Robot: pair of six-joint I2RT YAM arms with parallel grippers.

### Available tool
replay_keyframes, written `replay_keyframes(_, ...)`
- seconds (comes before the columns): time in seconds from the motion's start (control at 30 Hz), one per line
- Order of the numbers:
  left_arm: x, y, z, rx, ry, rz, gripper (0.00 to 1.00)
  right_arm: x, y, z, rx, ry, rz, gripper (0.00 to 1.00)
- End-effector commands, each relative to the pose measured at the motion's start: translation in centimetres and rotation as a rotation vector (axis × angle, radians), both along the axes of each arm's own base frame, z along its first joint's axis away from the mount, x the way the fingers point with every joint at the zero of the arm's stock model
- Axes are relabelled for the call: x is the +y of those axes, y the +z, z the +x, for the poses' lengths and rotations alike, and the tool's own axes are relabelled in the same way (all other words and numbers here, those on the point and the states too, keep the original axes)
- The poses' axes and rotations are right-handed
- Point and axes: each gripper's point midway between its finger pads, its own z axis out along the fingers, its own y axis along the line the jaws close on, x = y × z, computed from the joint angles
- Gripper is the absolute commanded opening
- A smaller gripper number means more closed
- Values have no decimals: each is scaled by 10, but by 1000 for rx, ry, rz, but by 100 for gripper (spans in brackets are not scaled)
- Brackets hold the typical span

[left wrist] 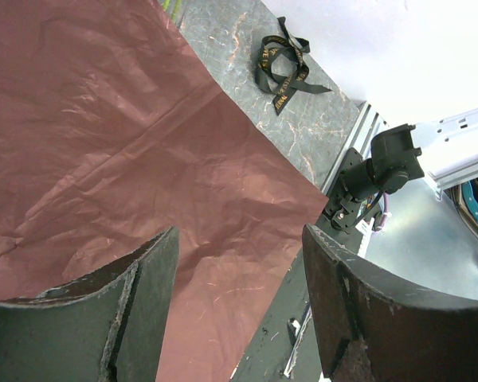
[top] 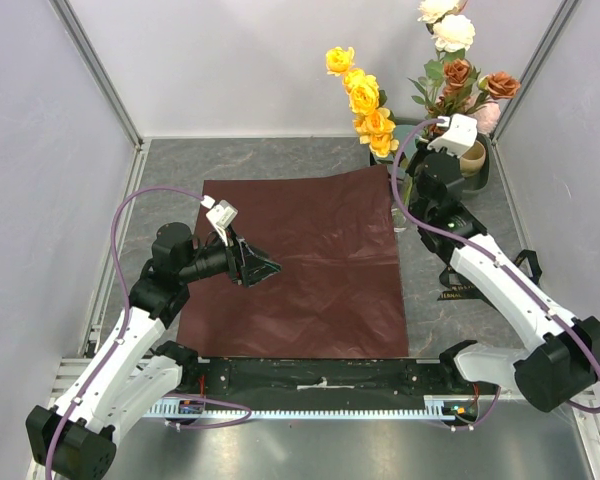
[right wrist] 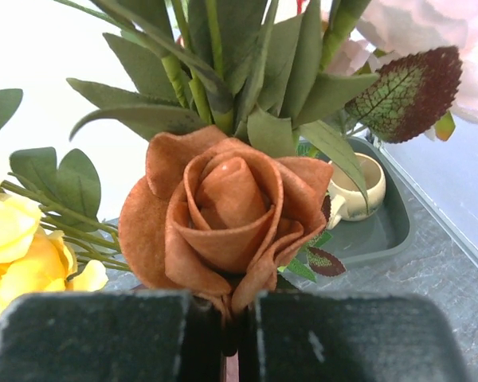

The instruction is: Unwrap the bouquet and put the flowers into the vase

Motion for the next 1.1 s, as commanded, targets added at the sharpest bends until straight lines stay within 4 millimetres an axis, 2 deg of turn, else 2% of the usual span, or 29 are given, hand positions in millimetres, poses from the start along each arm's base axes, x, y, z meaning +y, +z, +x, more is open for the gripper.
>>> replay_keyframes(0.0, -2, 20, 2, -80, -22, -10, 70, -3, -23, 3, 57, -29, -12, 0)
replay_keyframes(0.57, -3, 19, 2, -74, -26, -11, 70, 1, -61, 9, 168, -24, -60, 0)
replay_keyframes(0.7, -3, 19, 1, -76, -29, -12, 70, 3, -75, 11, 196, -17, -71, 0)
replay_keyframes(1.07, -3, 20, 1, -80, -28, -12, 70, 5, -98, 7, 227, 3, -66, 0)
